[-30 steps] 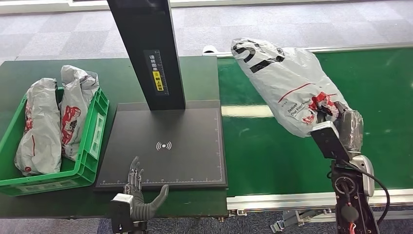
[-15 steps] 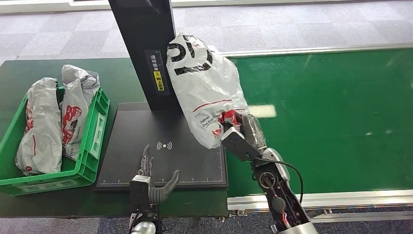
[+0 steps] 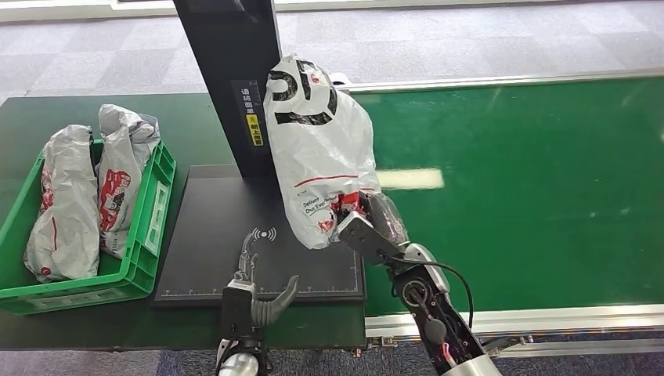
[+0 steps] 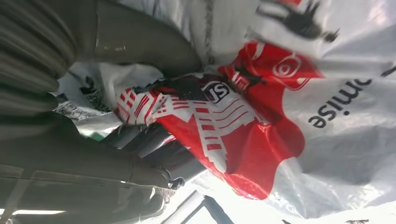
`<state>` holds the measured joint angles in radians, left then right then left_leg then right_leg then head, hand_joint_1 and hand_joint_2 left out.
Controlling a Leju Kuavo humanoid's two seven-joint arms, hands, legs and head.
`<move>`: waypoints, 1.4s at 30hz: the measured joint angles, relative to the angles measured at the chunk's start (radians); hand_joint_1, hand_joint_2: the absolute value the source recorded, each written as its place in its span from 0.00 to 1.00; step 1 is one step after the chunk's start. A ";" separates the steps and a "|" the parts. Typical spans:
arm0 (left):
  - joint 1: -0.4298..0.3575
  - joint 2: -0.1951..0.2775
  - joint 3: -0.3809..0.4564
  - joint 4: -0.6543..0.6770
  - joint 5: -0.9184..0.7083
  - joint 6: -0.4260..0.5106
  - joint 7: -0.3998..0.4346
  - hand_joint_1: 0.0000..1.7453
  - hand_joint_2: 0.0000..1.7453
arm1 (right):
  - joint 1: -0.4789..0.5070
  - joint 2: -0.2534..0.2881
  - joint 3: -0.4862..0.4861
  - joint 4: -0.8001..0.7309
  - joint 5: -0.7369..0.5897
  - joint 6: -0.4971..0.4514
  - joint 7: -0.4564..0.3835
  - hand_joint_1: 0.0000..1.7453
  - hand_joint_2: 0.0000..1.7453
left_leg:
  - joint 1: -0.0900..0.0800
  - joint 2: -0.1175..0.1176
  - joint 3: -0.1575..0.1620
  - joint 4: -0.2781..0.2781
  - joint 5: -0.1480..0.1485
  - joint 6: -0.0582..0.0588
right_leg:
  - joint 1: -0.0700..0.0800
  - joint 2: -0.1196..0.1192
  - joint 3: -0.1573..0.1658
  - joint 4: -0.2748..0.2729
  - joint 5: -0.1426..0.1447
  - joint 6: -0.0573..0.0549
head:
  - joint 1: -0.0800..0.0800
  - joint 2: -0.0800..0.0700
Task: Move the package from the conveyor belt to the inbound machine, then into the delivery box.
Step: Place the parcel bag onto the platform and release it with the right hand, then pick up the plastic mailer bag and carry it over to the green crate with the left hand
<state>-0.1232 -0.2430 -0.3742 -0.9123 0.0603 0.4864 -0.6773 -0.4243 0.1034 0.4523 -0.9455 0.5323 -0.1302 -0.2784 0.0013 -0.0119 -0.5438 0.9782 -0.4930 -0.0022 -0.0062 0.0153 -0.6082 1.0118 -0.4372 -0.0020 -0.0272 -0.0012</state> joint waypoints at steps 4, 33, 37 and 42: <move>-0.002 0.000 0.000 0.005 -0.002 0.007 -0.001 0.00 1.00 | 0.009 0.000 0.000 -0.002 -0.013 0.009 0.008 0.00 1.00 | 0.000 0.000 0.000 0.000 0.000 0.000 | 0.000 0.000 0.000 0.000 0.000 0.000 | 0.000 0.000; 0.071 0.153 0.266 -0.459 -0.214 0.123 -0.014 0.00 1.00 | 0.248 -0.063 -0.068 -0.239 -0.156 0.010 -0.030 0.00 1.00 | 0.000 0.000 0.000 0.000 0.000 0.000 | 0.000 0.000 0.000 0.000 0.000 0.000 | 0.000 0.000; 0.068 0.166 0.302 -0.542 -0.193 0.171 -0.020 0.00 1.00 | 0.257 -0.064 -0.068 -0.249 -0.159 0.014 -0.042 0.00 1.00 | 0.001 0.000 0.000 0.000 0.000 0.000 | 0.001 0.000 0.000 0.000 0.000 0.000 | 0.000 0.000; 0.061 0.180 0.352 -0.710 -0.171 0.125 -0.019 0.00 1.00 | 0.242 -0.061 -0.060 -0.248 -0.175 0.027 -0.060 0.00 1.00 | 0.001 0.000 0.000 0.000 0.000 0.000 | 0.001 0.000 0.000 0.000 0.000 0.000 | 0.000 0.000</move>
<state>-0.0623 -0.0627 -0.0221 -1.6224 -0.1102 0.6113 -0.6967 -0.1826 0.0424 0.3919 -1.1936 0.3573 -0.1031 -0.3384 0.0025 -0.0118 -0.5440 0.9779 -0.4928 -0.0026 -0.0049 0.0153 -0.6082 1.0119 -0.4374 -0.0022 -0.0269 -0.0011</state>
